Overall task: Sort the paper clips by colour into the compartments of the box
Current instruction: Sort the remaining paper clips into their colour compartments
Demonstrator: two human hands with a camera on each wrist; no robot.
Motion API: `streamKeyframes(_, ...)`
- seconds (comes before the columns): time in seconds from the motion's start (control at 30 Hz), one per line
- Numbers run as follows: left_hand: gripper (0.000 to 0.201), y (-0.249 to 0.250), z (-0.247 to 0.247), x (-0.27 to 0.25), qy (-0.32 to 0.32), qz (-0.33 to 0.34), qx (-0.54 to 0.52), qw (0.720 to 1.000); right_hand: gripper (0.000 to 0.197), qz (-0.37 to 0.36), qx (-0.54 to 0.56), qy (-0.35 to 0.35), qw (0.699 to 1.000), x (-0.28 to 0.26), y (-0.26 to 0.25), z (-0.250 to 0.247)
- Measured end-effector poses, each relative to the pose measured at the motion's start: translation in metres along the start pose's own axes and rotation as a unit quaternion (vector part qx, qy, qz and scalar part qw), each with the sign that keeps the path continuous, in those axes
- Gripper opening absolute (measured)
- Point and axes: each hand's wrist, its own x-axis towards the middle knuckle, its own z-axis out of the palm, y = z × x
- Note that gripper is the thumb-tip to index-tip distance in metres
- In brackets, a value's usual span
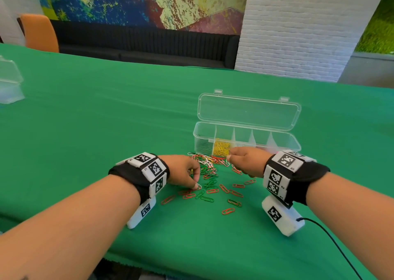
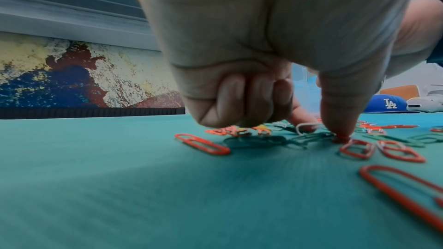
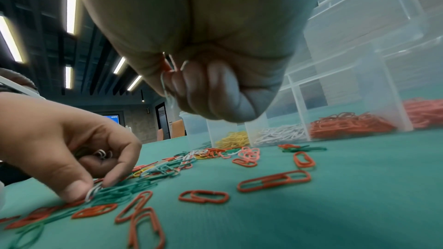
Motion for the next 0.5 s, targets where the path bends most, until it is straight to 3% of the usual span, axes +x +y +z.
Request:
streamKeyframes(0.07, 0.01, 0.001, -0.001, -0.001, 0.001, 0.005, 0.005, 1.0, 0.025, -0.004, -0.022, -0.001, 1.0, 0.003, 0.003, 0.003)
streamKeyframes(0.17, 0.007, 0.001, -0.001, -0.001, 0.0, 0.007, 0.007, 1.0, 0.032, -0.004, -0.001, 0.016, 1.0, 0.007, 0.009, 0.007)
streamKeyframes(0.5, 0.011, 0.0, -0.002, -0.003, 0.001, 0.015, -0.003, 1.0, 0.03, 0.009, 0.218, 0.035, 0.975, 0.011, 0.014, 0.006)
